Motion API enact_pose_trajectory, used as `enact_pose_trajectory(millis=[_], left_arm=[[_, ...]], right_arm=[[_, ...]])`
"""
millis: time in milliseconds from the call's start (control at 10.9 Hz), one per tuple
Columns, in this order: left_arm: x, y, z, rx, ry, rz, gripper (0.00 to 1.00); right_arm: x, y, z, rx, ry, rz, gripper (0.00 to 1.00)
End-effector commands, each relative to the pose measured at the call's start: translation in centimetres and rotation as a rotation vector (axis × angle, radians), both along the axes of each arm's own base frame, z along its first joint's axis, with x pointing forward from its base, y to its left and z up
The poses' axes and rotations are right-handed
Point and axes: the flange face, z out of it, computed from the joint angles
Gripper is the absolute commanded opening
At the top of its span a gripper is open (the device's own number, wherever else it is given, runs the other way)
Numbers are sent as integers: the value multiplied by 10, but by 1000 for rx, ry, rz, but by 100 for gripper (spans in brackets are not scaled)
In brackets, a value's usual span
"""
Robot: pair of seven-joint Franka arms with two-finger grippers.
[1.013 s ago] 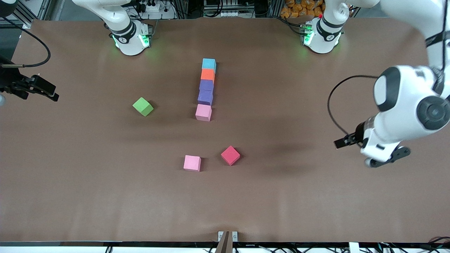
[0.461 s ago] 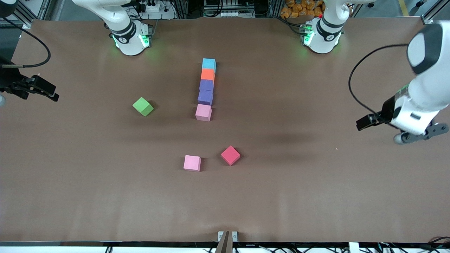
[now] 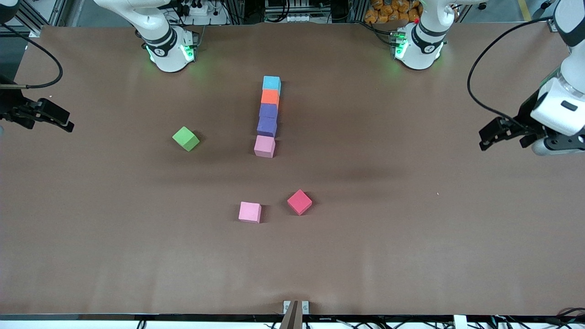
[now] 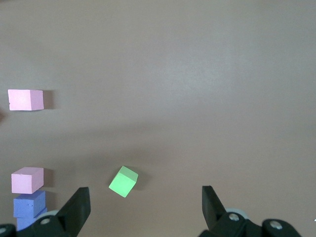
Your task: Arrange blocks into number 1
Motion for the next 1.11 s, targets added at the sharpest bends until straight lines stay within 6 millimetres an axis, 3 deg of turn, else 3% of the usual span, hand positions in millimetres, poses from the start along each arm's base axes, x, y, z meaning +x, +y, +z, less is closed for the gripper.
enact_pose_trajectory(millis=[0,553,1013], left_arm=[[-21,3,22,-2,42,-89,100],[-35,1,42,-27,73,-89,100],[-35,2,43,-19,69,-89,100]], right_arm=[[-1,-1,4,-12,2,23,100],[-1,-1,7,-24,-5,12,100],[3,-6,1,-29,2,15,100]])
